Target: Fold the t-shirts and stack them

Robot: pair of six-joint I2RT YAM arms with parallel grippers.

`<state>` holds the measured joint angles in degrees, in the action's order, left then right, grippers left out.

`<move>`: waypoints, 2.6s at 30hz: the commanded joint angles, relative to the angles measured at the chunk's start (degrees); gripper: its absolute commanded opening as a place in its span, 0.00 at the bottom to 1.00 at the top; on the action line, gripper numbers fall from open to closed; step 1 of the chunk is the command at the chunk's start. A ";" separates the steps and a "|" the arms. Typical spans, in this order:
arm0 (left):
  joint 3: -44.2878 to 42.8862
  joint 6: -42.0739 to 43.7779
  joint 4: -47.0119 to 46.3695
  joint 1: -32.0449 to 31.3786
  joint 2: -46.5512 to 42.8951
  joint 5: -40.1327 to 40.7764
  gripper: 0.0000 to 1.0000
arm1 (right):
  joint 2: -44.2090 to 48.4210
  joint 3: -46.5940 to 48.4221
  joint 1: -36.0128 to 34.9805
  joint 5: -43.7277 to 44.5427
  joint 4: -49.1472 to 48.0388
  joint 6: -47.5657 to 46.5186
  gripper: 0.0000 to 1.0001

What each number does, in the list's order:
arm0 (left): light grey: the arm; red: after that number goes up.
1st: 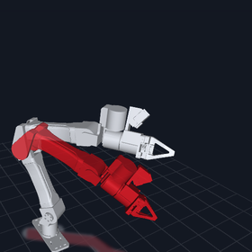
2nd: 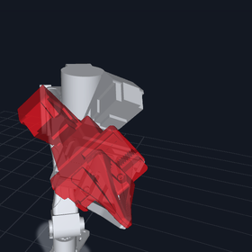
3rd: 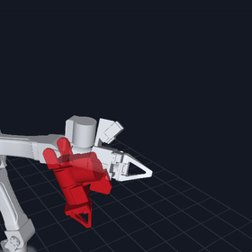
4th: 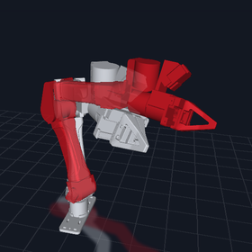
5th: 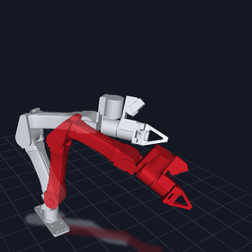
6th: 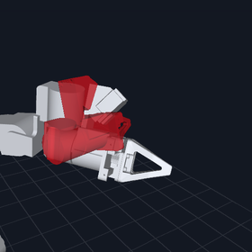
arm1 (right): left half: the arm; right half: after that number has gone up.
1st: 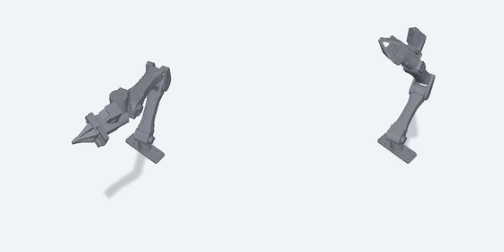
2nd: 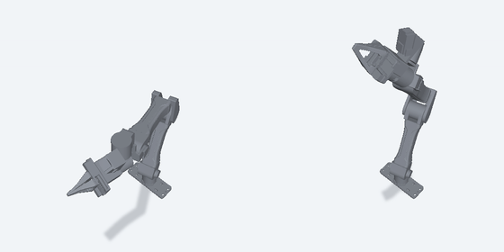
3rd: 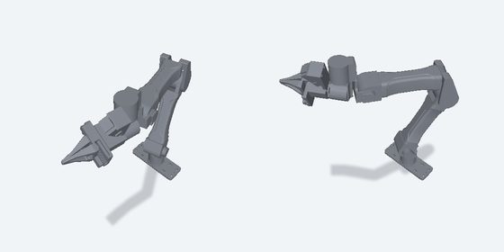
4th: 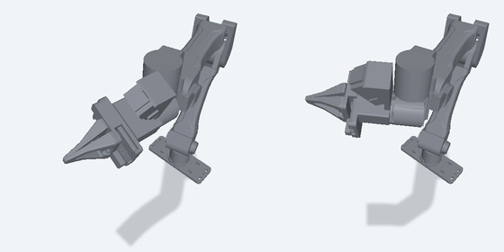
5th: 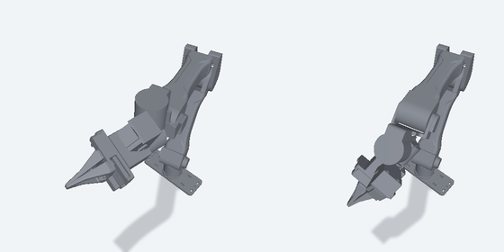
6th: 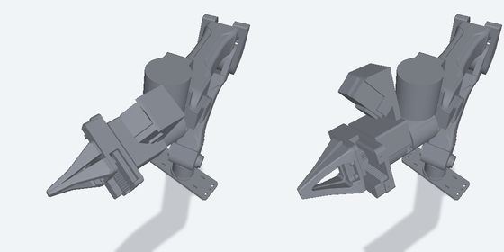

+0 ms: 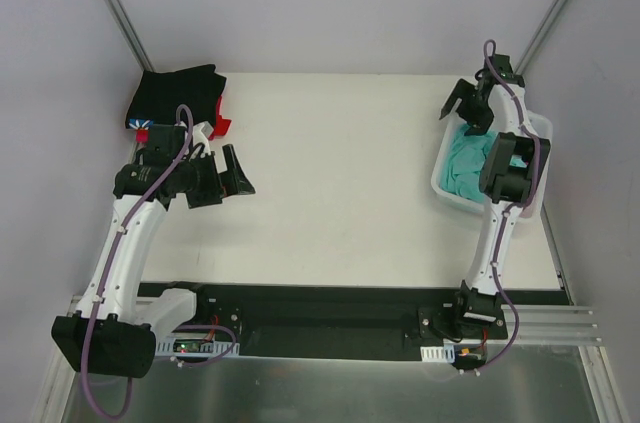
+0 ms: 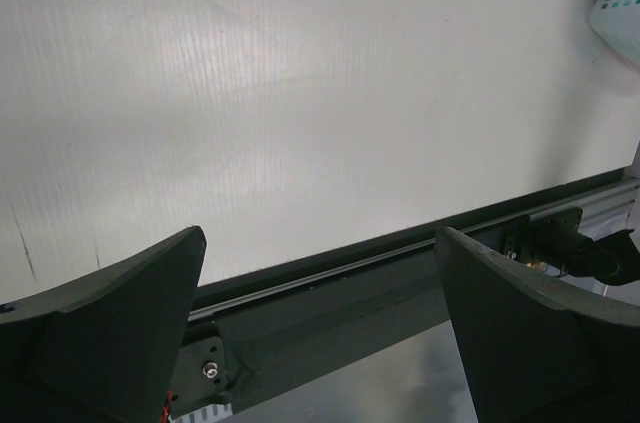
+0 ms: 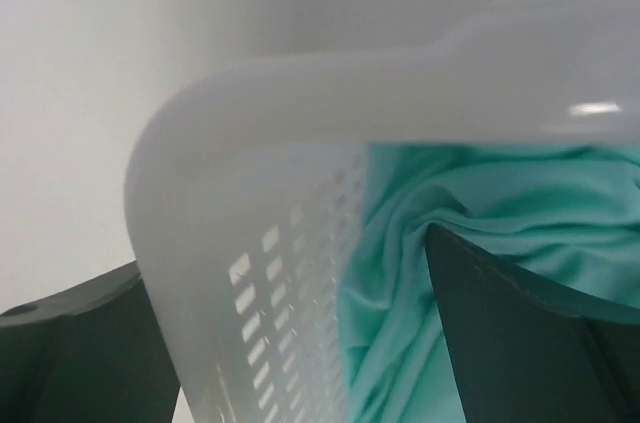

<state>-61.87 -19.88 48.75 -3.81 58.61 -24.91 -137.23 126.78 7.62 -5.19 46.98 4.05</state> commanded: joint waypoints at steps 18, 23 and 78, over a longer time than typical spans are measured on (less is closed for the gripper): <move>-0.45 1.33 0.29 -0.58 -0.69 -0.06 0.99 | 0.99 7.60 -6.56 -24.45 -7.62 -0.52 0.94; -0.18 0.90 0.38 -0.58 -0.60 -0.05 0.99 | 9.07 5.50 -7.53 -15.66 -3.74 -6.86 0.94; -0.27 1.42 2.05 -0.58 -5.88 -0.58 0.99 | 21.67 -28.62 -22.82 16.62 7.68 -3.70 0.70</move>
<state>-60.90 -19.90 49.84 -3.81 52.75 -25.43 -112.44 91.50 -16.25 11.16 53.01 1.98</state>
